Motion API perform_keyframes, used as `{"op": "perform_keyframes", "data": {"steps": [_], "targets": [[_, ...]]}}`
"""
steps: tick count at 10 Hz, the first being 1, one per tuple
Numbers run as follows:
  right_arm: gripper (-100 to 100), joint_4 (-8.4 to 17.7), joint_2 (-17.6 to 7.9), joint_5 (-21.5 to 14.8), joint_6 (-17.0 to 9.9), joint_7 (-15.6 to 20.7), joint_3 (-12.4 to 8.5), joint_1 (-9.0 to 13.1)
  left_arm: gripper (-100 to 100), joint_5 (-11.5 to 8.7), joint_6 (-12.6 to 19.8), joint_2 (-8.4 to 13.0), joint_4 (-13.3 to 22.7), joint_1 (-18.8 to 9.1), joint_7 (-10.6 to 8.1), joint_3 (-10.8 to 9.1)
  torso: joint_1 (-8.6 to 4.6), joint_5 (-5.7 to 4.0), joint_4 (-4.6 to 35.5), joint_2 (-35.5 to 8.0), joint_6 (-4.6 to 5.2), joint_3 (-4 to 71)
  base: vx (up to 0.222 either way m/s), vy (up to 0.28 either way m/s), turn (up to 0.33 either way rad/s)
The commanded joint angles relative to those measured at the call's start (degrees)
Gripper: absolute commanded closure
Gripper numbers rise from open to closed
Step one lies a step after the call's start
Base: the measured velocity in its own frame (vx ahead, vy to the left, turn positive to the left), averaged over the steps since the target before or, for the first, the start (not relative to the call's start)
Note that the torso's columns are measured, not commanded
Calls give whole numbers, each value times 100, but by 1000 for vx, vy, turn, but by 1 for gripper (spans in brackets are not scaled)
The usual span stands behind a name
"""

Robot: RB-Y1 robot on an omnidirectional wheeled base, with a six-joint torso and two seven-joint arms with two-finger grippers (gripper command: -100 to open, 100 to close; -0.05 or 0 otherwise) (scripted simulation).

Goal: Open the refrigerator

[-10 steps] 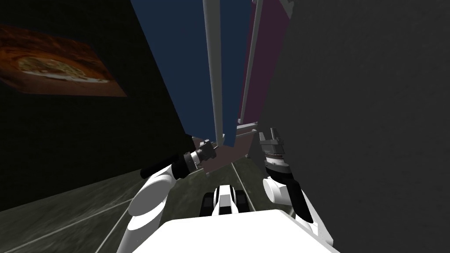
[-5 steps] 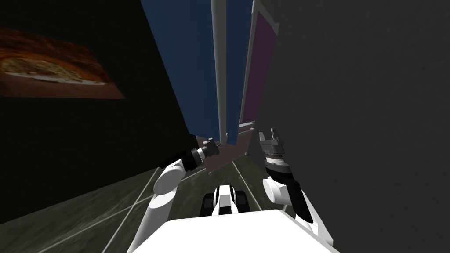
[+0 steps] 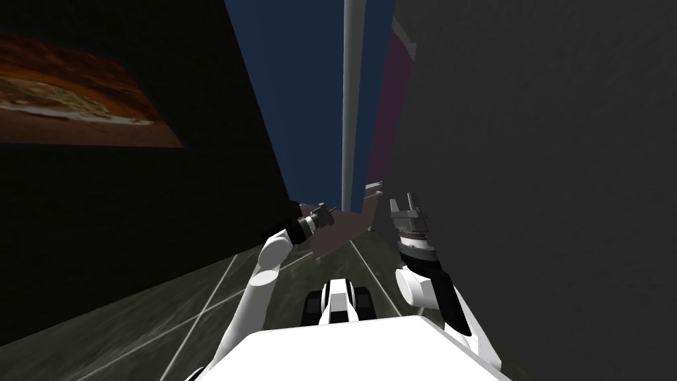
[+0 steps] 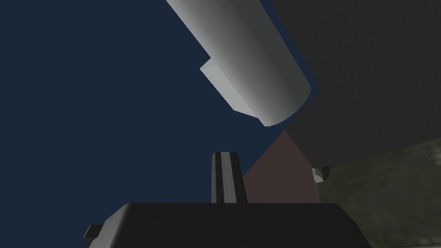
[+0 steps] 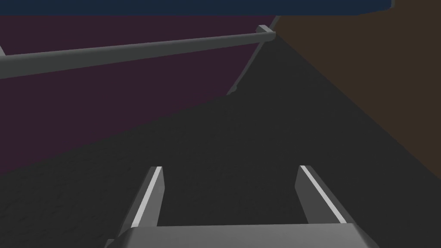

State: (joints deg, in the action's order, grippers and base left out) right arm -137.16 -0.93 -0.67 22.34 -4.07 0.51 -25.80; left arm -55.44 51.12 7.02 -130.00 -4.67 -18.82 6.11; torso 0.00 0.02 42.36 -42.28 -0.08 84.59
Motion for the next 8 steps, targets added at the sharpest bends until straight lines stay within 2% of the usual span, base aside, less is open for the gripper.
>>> {"op": "perform_keyframes", "data": {"steps": [1,3,4,5,6,7,8], "targets": [[0,0,0,0,0,0,1,3,100,41,-427,-41,469,-473,-71,150,-4,-5,0,-22,15,-13,-143,240,-193],[0,0,0,0,0,0,0,1,100,41,-452,-41,856,-775,-71,150,4,0,-6,1,3,-3,-59,120,42],[0,0,1,0,0,0,1,0,100,41,-452,-41,1035,-775,-71,150,-38,-12,-14,24,8,13,2,-11,-2],[0,-1,1,0,0,0,2,0,100,96,-740,-90,1219,-1048,-119,341,-51,-18,-17,30,9,17,-82,157,-290],[0,-1,0,0,0,0,1,2,100,96,-883,-90,1399,-1191,-119,341,21,0,-7,-7,13,-4,-120,222,-224],[0,0,-1,0,0,0,0,1,100,96,-883,-90,1542,-1335,-119,341,46,12,1,-25,4,-18,-99,125,-12],[0,0,0,0,0,0,0,1,100,96,-883,-90,1740,-1424,-119,341,6,2,-2,-13,4,-11,-54,47,27]]}}
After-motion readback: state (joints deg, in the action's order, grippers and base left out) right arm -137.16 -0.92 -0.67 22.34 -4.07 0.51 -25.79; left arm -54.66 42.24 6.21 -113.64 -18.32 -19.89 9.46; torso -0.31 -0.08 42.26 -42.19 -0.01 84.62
